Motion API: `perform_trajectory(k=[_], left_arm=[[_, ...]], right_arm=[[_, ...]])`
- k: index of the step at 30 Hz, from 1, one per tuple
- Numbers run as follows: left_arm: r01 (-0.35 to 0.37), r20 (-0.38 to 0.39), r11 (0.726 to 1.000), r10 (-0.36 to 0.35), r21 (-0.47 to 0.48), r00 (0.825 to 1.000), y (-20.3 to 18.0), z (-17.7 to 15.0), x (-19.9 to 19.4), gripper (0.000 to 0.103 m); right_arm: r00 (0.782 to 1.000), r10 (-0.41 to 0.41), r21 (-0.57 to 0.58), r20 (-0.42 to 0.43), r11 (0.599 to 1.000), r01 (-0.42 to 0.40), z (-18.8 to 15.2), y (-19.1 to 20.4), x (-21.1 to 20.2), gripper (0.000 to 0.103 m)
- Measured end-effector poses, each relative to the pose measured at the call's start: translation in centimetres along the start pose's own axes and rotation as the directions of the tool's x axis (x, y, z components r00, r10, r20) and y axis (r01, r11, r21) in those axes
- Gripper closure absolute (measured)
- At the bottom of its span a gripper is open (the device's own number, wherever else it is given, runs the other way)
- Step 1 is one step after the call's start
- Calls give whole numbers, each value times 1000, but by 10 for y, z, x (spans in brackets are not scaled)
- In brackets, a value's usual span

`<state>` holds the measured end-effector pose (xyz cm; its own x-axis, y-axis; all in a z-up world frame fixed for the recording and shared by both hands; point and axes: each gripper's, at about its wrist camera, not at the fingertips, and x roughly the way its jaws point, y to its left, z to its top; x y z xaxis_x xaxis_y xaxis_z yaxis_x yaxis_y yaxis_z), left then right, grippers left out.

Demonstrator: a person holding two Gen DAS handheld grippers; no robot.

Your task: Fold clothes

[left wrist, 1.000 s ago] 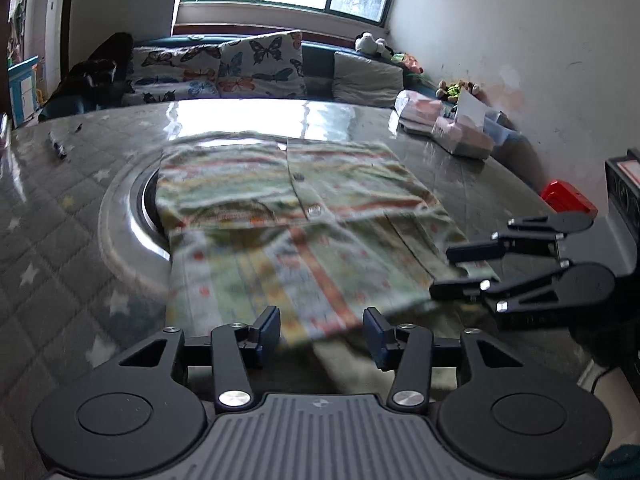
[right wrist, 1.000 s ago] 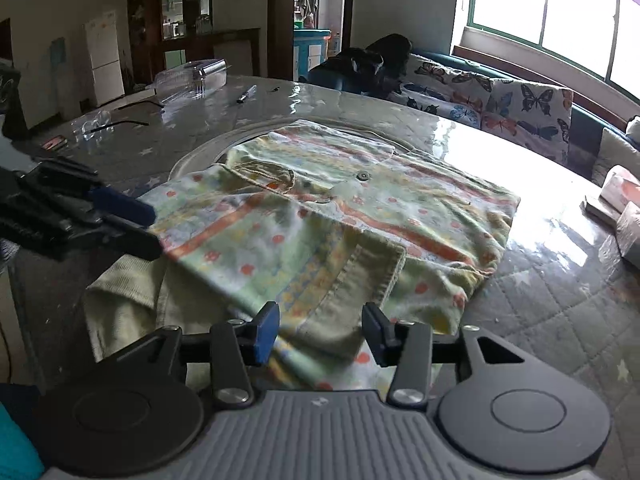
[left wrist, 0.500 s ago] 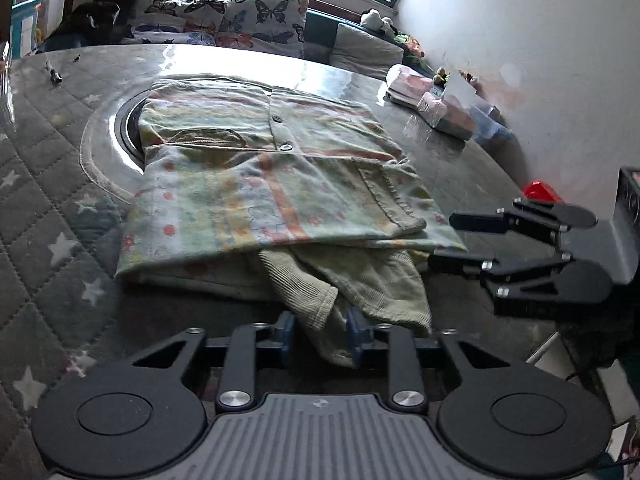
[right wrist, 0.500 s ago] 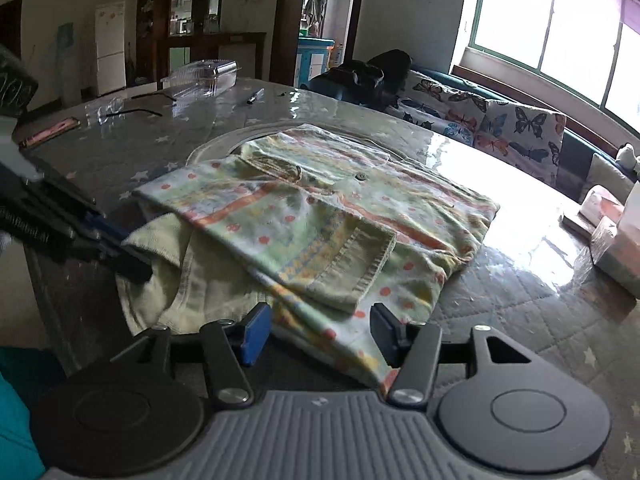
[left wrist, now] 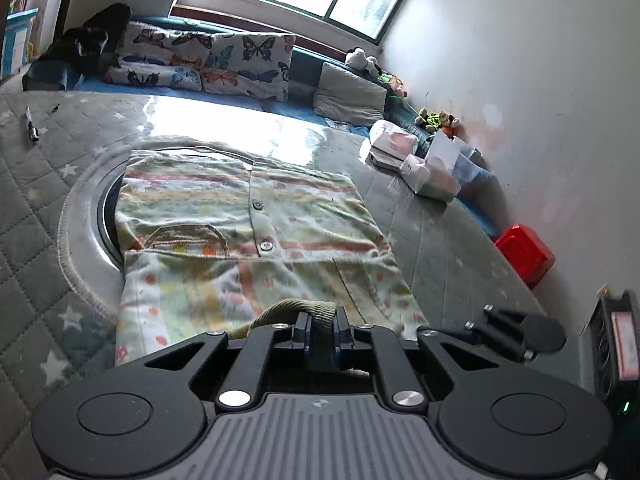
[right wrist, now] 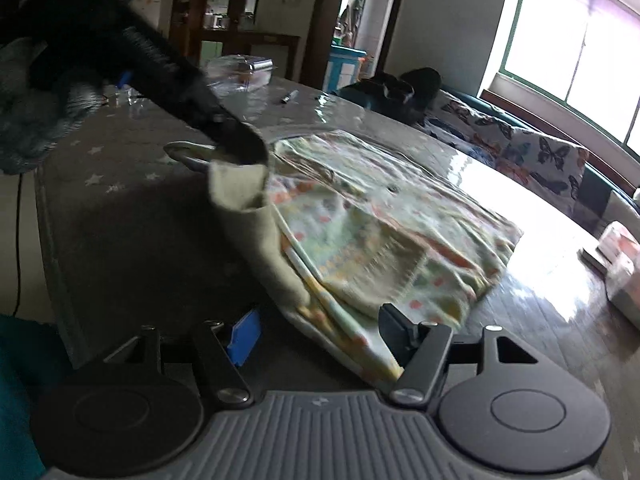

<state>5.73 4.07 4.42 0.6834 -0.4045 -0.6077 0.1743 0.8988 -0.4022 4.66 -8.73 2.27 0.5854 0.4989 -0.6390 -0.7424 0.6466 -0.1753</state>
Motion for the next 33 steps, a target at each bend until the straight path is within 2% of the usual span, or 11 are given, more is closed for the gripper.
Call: perform_trajectory(k=[4,6,9,11,13,15,17,22,27,31,33], left_arm=[[12,-8,1000,-12,3,1000,4,6,6,92],[11,-6,1000,-11,12,1000,7,4,4,91],[13,2,999,-13,29,1000,12,1,-1,85],[24,19,999,-25,46,1000,16,-4,-11,59],[-6,55,996,1,85,998,17,-11,-24,41],[-37,88,992,26,122,996,18,-19,-36,39],[-61,108,989,46,137,993,22,-28,-44,30],[-172,138,958,143,228,980,23,-46,-40,30],[-273,187,876,214,397,959,16,-58,-24,30],[-331,231,784,243,525,942,10,-66,-11,59],[-345,243,758,250,553,937,11,-67,-8,76]], right_arm=[[999,38,59,25,997,-39,12,-6,16,53],[998,57,119,24,991,-60,17,-14,22,72],[994,99,239,35,965,-105,26,-33,26,84],[991,121,291,49,948,-130,30,-42,26,87],[990,124,304,59,943,-137,35,-45,23,88],[989,130,318,70,937,-145,41,-49,23,89],[988,130,325,77,934,-148,45,-52,23,89],[989,120,329,87,933,-143,53,-57,24,90],[989,114,324,92,936,-138,56,-57,23,90],[989,109,329,98,935,-135,55,-58,21,91],[989,105,331,103,934,-134,54,-58,20,92]])
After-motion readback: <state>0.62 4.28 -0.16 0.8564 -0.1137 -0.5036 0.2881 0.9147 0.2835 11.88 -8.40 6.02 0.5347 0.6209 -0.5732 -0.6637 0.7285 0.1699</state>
